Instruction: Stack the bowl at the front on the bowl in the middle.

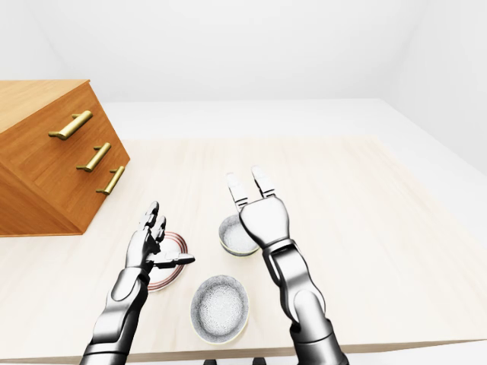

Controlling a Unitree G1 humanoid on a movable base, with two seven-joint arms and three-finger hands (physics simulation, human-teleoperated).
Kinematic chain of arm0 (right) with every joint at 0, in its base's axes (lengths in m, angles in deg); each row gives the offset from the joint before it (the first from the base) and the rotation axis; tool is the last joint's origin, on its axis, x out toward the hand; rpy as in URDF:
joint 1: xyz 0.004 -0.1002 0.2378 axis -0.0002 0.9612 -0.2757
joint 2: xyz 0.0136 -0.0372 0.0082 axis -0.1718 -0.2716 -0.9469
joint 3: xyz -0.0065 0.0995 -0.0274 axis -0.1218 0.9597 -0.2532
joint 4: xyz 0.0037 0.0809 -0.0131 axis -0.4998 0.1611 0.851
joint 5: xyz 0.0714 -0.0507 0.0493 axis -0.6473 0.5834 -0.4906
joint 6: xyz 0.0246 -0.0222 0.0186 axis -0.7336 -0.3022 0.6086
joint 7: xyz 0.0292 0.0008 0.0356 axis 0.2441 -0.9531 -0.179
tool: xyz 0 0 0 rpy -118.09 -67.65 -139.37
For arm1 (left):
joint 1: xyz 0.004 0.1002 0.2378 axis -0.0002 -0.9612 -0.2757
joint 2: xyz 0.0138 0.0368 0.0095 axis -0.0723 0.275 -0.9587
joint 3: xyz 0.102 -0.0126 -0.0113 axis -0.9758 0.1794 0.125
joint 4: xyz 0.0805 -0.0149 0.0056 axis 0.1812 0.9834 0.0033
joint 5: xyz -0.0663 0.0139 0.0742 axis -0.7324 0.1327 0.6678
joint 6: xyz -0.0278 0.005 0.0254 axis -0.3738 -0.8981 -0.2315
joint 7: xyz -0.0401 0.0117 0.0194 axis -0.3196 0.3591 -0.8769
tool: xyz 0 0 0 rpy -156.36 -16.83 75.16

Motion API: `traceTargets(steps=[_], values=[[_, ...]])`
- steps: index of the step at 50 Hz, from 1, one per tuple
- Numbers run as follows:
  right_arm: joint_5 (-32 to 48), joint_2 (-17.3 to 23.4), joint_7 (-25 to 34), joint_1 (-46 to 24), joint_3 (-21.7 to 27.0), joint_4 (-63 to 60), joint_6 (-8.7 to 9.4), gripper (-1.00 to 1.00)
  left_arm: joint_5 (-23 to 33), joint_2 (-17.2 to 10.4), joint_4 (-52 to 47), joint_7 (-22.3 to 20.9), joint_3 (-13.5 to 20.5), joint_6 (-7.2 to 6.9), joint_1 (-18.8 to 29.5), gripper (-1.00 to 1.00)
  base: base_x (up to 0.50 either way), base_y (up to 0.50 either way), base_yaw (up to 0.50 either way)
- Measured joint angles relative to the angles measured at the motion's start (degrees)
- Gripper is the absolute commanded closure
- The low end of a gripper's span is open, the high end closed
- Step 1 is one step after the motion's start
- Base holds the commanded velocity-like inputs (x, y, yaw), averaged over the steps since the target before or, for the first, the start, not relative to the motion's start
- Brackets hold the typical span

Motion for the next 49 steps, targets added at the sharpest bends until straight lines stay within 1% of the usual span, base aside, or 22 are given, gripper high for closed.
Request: traceTargets(steps=[8,16,24,27,29,30,34,40,49], values=[[-3.29,0.51,4.12,-0.68,2.38,-3.05,0.0,-1.0,0.0,0.0,0.25,0.02,0.01,0.16,0.1,-1.0,0.0,0.0,0.0],[-7.25,0.94,8.61,-2.02,4.77,-6.03,0.0,-1.0,-0.1,0.01,-0.03,0.07,0.04,-0.05,0.07,-1.0,0.0,0.0,0.0],[-11.08,1.33,12.98,-3.76,6.76,-8.82,0.0,-1.0,-0.38,0.03,-0.98,0.2,0.1,-0.87,-0.02,-1.0,0.0,0.0,0.0],[-12.35,1.43,14.37,-4.58,7.36,-9.64,0.0,-1.0,-0.58,0.02,-1.74,0.27,0.16,-1.54,-0.05,-1.0,0.0,0.0,0.0],[-13.13,1.5,15.18,-5.11,7.72,-10.12,0.0,-1.0,-0.79,0.03,-2.8,0.35,0.18,-2.42,-0.16,-1.0,0.0,0.0,0.0],[-13.52,1.53,15.57,-5.39,7.9,-10.35,0.0,-1.0,-0.92,0.04,-3.55,0.4,0.18,-2.61,-0.26,-1.0,0.0,0.0,0.0],[-15.15,1.7,17.15,-6.49,8.57,-11.28,0.0,-1.0,-1.52,0.05,-7.85,0.74,0.22,-2.61,-0.67,-1.0,0.0,0.0,0.0],[-17.87,2.18,19.7,-7.95,9.68,-12.97,0.0,-1.0,-2.44,-0.08,-18.4,1.48,0.29,-2.61,-0.78,-1.0,0.0,0.0,0.0],[-22.22,3.16,24.44,-10.19,11.34,-16.28,0.0,-1.0,-3.88,-0.62,-33.96,2.74,1.14,-2.61,1.76,-1.0,0.0,0.0,0.0]])
